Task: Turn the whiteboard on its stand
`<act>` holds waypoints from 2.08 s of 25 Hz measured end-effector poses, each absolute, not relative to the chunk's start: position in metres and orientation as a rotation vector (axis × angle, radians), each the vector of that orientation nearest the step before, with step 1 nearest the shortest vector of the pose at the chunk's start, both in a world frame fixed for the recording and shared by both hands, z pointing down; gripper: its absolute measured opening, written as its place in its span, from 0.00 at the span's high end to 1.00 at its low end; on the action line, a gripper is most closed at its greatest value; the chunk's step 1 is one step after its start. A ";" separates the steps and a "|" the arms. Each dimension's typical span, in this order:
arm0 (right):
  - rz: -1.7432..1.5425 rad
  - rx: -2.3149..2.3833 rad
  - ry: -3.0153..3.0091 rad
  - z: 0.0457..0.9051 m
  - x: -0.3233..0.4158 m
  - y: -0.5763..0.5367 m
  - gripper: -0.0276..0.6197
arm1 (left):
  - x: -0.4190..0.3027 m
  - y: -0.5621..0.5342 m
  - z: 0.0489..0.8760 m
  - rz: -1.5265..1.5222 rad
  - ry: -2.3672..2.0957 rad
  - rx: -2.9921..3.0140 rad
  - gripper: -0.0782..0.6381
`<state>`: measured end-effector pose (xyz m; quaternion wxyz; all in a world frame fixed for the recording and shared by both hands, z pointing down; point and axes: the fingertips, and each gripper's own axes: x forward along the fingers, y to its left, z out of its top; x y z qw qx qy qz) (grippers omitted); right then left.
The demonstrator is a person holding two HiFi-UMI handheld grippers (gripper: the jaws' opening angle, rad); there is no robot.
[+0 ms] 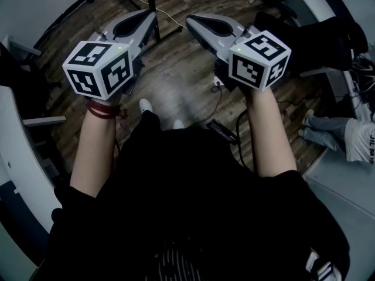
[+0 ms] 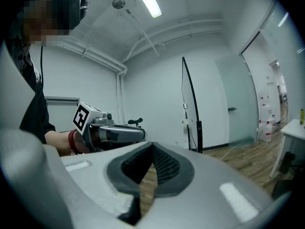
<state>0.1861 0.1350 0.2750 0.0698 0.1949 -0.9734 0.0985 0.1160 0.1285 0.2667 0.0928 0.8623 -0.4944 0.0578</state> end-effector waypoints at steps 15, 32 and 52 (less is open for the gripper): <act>0.288 0.649 -2.881 0.272 0.112 0.053 0.95 | 0.040 0.037 0.248 0.108 -1.430 2.603 0.89; 0.301 0.693 -2.796 0.284 0.017 -0.001 0.95 | -0.045 -0.018 0.257 0.131 -1.333 2.655 0.89; 0.305 0.716 -2.757 0.294 -0.040 -0.039 0.95 | -0.119 -0.052 0.270 0.116 -1.304 2.650 0.89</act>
